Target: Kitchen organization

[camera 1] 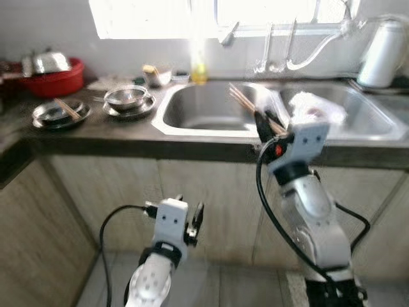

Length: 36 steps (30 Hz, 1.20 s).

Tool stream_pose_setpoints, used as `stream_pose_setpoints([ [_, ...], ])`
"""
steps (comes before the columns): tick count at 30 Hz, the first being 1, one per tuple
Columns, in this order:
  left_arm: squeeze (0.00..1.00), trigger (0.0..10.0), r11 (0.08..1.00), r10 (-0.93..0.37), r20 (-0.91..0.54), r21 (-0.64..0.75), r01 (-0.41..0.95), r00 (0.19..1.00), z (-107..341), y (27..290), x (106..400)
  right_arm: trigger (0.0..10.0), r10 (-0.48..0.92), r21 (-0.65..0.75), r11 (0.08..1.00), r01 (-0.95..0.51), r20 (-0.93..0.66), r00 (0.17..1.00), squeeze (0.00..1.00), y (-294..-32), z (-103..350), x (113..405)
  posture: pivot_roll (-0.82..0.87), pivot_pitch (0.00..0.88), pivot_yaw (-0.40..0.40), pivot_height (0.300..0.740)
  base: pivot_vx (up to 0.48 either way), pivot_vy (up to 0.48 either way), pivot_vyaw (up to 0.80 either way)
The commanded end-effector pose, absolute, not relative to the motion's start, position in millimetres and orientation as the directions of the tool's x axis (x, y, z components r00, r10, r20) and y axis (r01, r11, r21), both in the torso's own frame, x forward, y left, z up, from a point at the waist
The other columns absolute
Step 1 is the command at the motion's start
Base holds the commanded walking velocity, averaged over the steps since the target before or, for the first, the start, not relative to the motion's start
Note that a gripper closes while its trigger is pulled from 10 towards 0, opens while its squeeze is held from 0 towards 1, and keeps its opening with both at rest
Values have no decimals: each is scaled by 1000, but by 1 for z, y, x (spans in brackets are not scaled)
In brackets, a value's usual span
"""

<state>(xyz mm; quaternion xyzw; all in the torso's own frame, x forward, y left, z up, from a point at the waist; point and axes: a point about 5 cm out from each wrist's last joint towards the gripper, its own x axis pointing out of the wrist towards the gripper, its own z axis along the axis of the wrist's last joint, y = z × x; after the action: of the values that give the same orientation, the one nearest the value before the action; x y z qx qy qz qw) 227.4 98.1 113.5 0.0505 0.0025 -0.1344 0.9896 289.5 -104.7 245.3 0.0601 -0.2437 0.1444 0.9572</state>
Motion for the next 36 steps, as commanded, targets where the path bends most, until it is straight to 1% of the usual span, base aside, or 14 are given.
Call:
stream_pose_setpoints([
  [1, 0, 10000, 962, -253, -6, 99, 253, 967, 117, 100, 230, 10000, 256, 30, 950, -312, 498, 829, 0, -107, 251, 291, 77, 0, -18, 740, 412, 0, 0],
  [9, 0, 10000, 964, -248, 2, 103, 246, 969, 119, 101, 231, 10000, 295, -12, 944, -329, 473, 830, 0, -102, 244, 294, 81, 0, -20, 740, 397, 0, 0],
  [10, 0, 10000, 964, -246, 3, 103, 244, 969, 119, 101, 232, 10000, 303, -32, 946, -323, 443, 844, 0, -101, 238, 295, 82, 0, -21, 740, 412, 0, 419],
  [12, 0, 10000, 964, -246, 3, 103, 244, 969, 119, 101, 232, 10000, 303, -32, 946, -323, 443, 844, 0, -101, 238, 295, 82, 0, -21, 740, 412, 0, 419],
  [15, 0, 10000, 963, -248, 0, 103, 247, 969, 118, 101, 232, 10000, 293, -24, 952, -304, 350, 890, 0, -104, 221, 300, 79, 0, -19, 740, 412, 0, 0],
  [16, 0, 10000, 963, -248, 0, 103, 247, 969, 118, 101, 232, 10000, 293, -24, 952, -304, 350, 890, 0, -104, 221, 300, 79, 0, -19, 740, 412, 0, 0],
  [18, 0, 10000, 963, -251, 0, 104, 250, 968, 118, 101, 232, 10000, 260, -71, 966, -250, 276, 925, 0, -110, 210, 305, 76, 0, -19, 740, 411, 0, 0],
  [23, 0, 10000, 963, -252, 2, 103, 251, 968, 119, 100, 233, 10000, 239, -98, 970, -222, 217, 947, 0, -115, 201, 310, 77, 0, -21, 740, 410, 0, 0],
  [26, 0, 10000, 962, -254, 4, 104, 252, 967, 119, 99, 233, 10000, 227, -125, 969, -213, 110, 968, 0, -119, 188, 314, 80, 0, -24, 740, 410, 0, 0],
  [36, 0, 10000, 959, -268, 19, 104, 264, 963, 121, 95, 234, 10000, 205, -143, 971, -192, 81, 975, 0, -121, 187, 320, 75, 0, -25, 740, 408, 0, 0],
])
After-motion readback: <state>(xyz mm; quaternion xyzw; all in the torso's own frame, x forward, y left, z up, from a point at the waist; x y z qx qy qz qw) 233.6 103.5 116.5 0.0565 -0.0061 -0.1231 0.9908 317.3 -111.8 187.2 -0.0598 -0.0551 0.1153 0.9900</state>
